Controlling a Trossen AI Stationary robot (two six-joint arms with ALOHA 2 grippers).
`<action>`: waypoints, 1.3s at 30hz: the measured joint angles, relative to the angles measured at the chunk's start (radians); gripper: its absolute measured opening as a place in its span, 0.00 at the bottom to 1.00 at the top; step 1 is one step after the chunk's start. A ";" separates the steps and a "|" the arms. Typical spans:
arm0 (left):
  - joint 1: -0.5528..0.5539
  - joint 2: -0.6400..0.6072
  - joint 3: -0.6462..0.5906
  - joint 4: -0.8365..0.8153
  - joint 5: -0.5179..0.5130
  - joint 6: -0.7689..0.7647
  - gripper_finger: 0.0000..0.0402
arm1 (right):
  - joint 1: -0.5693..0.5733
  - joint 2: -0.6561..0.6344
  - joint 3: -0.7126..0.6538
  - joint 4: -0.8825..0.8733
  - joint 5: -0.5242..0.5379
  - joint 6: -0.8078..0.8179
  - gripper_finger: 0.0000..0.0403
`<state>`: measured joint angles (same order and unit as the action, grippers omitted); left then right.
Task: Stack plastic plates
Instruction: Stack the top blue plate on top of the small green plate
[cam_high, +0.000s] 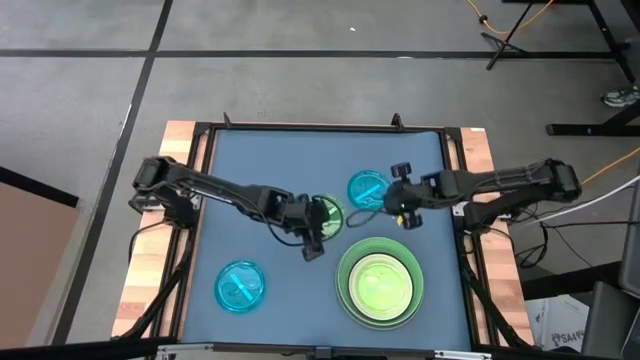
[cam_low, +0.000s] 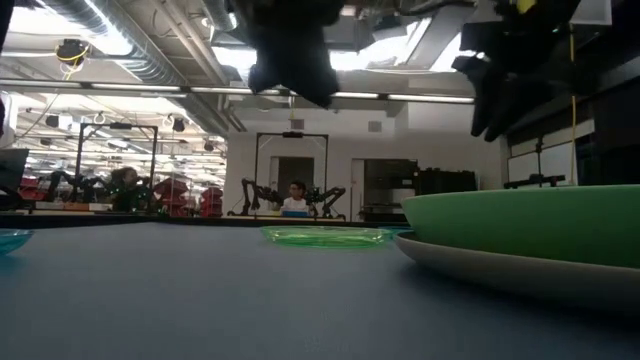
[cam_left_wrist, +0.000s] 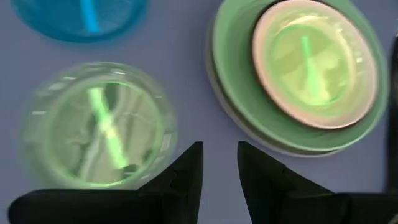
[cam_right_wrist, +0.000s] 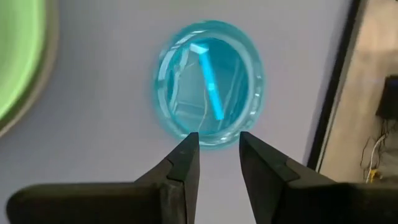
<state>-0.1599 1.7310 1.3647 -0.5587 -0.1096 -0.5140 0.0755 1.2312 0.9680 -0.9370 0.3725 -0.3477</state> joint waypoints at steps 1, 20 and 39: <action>0.003 -0.015 0.000 -0.021 -0.016 0.018 0.23 | -0.025 0.000 0.000 0.013 -0.003 -0.003 0.26; 0.009 -0.036 0.000 -0.090 -0.057 0.082 0.23 | -0.551 0.000 0.000 0.134 -0.305 -0.138 0.26; 0.009 -0.036 0.000 -0.088 -0.058 0.081 0.23 | -0.806 0.126 0.000 0.208 -0.578 -0.212 0.26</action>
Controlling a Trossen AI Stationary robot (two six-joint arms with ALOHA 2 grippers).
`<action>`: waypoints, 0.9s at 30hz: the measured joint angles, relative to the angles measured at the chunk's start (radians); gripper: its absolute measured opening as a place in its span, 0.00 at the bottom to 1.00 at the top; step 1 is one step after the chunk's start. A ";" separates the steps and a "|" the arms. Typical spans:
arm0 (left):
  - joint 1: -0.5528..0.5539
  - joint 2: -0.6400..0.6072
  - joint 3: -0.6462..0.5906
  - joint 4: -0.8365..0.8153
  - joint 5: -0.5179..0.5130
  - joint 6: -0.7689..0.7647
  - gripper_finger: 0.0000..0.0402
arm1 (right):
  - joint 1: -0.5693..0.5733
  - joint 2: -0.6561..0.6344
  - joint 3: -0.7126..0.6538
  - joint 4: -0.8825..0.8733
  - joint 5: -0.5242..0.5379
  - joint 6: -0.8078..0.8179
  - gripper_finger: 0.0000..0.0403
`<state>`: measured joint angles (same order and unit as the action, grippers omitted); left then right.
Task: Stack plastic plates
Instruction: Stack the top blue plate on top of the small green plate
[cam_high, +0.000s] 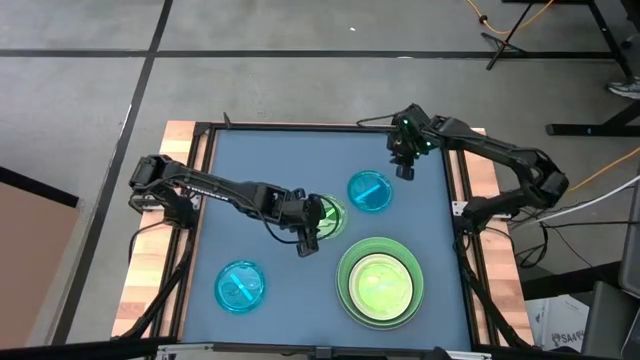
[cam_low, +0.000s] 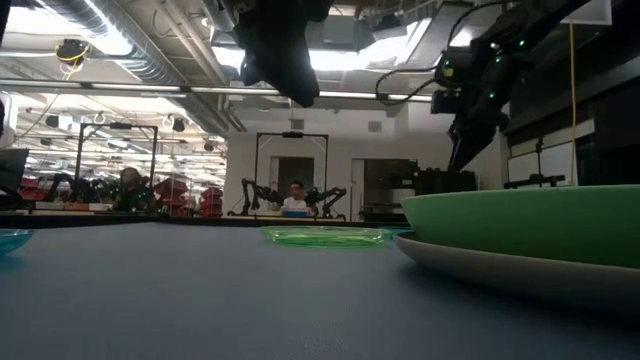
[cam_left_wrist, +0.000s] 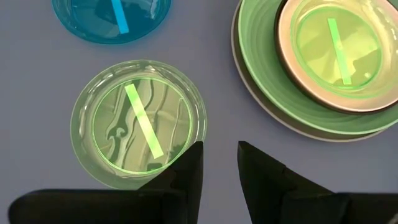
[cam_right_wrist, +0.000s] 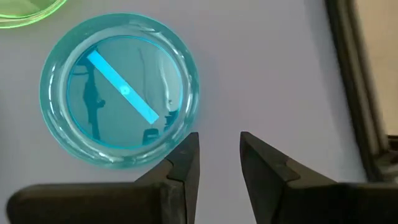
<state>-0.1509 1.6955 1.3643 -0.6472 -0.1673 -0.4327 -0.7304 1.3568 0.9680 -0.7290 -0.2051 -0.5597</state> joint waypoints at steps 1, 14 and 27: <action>0.000 0.000 0.000 0.000 0.000 0.000 0.23 | -0.003 0.015 0.000 0.008 -0.011 0.000 0.26; 0.000 0.000 0.000 0.000 0.000 0.000 0.23 | -0.003 0.185 0.000 0.089 -0.044 -0.021 0.26; 0.000 0.000 0.000 0.001 0.000 -0.001 0.23 | -0.003 0.265 0.000 0.105 -0.076 -0.071 0.26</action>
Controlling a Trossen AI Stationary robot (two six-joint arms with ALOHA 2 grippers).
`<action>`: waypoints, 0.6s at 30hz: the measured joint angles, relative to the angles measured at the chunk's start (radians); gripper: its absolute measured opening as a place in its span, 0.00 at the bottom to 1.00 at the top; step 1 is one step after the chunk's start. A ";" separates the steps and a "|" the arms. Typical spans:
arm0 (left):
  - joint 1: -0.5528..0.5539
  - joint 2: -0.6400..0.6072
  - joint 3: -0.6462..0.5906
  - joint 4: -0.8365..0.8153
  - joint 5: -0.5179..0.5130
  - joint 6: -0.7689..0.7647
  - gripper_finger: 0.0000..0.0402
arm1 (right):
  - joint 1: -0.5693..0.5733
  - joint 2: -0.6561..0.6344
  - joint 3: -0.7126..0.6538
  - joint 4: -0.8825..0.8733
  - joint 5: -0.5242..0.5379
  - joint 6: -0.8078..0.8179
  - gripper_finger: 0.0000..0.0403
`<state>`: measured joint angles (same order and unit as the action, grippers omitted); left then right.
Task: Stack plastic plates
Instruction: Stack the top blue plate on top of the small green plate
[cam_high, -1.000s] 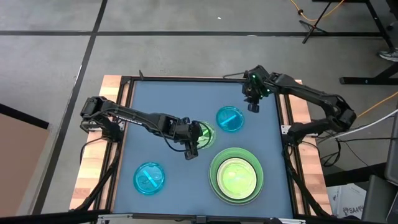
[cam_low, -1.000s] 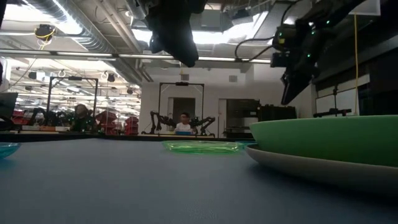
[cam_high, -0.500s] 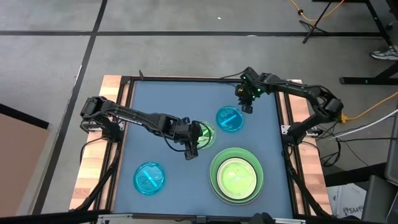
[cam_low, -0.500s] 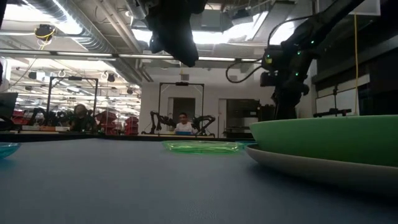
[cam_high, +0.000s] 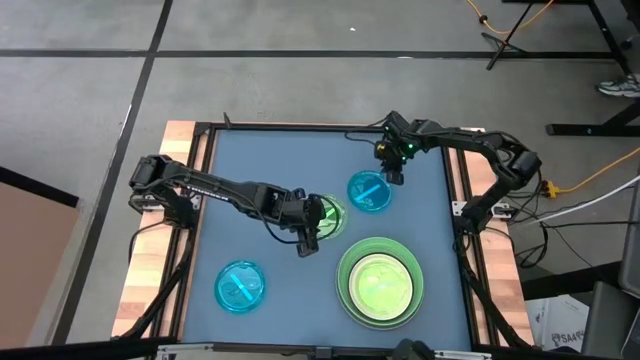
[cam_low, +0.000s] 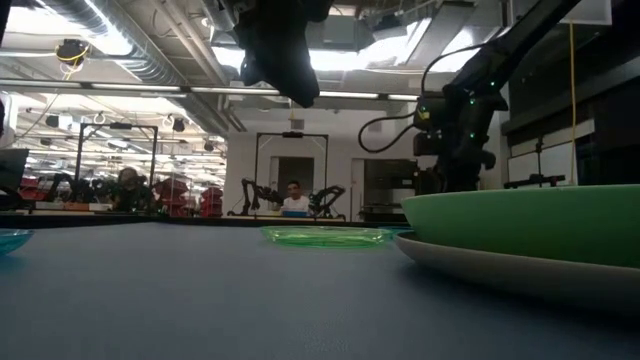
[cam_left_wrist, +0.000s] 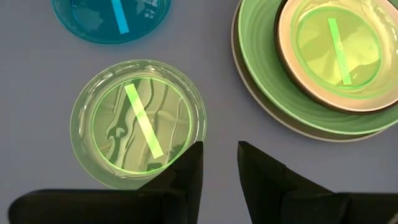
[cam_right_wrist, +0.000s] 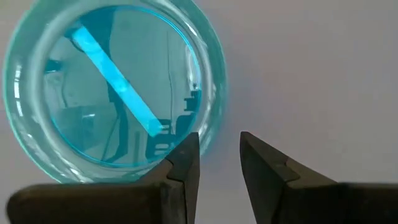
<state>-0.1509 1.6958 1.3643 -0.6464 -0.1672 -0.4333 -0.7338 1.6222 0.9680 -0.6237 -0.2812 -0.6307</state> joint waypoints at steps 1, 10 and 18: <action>0.000 0.000 0.000 0.000 0.000 0.000 0.23 | 0.000 0.000 0.000 0.002 -0.009 -0.005 0.26; 0.000 0.000 0.000 0.000 0.000 0.000 0.23 | 0.000 0.000 0.000 0.002 -0.025 -0.006 0.26; 0.000 0.000 0.000 0.001 0.000 0.000 0.23 | 0.000 0.006 0.000 0.028 -0.031 -0.006 0.26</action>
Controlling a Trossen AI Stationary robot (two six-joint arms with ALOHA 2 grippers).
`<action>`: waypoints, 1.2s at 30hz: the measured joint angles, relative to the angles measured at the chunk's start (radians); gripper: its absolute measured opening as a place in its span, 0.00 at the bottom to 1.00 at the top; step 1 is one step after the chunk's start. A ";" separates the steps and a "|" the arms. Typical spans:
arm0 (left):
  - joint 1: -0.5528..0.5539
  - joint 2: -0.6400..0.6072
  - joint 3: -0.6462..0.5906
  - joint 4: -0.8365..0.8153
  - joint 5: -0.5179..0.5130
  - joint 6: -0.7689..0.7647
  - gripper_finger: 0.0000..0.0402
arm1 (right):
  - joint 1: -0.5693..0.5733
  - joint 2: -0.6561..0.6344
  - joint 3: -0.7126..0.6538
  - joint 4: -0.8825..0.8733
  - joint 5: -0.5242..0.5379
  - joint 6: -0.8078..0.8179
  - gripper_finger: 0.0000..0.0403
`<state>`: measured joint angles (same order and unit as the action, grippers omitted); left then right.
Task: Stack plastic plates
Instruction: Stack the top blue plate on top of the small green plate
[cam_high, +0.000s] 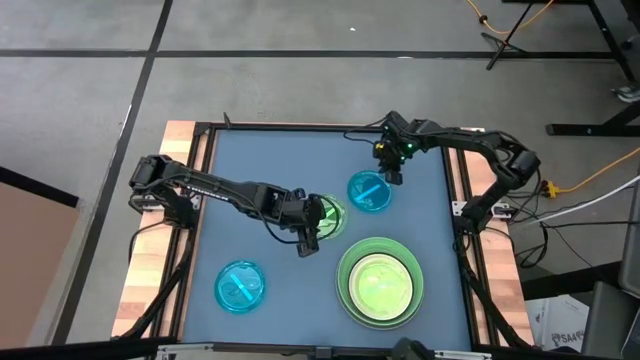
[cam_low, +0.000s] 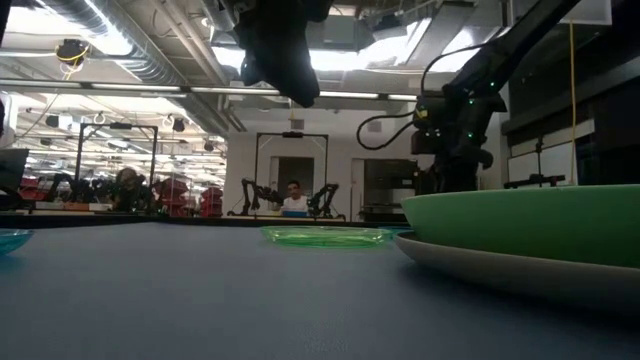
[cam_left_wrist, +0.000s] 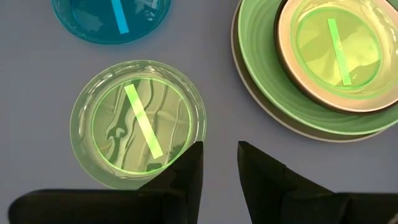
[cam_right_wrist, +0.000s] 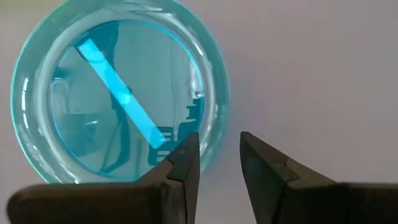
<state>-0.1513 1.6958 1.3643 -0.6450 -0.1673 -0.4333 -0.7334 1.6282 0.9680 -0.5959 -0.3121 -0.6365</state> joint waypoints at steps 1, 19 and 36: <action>0.000 0.000 0.000 0.000 0.000 0.000 0.23 | 0.000 0.006 0.000 0.004 -0.012 0.000 0.26; 0.000 0.000 0.000 0.003 0.000 -0.002 0.23 | 0.000 0.121 0.000 0.036 -0.048 0.002 0.26; 0.000 0.000 0.000 0.002 0.000 -0.003 0.23 | 0.000 0.115 0.000 0.056 -0.048 0.003 0.26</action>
<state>-0.1516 1.6958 1.3643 -0.6426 -0.1669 -0.4358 -0.7334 1.7428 0.9676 -0.5396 -0.3603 -0.6338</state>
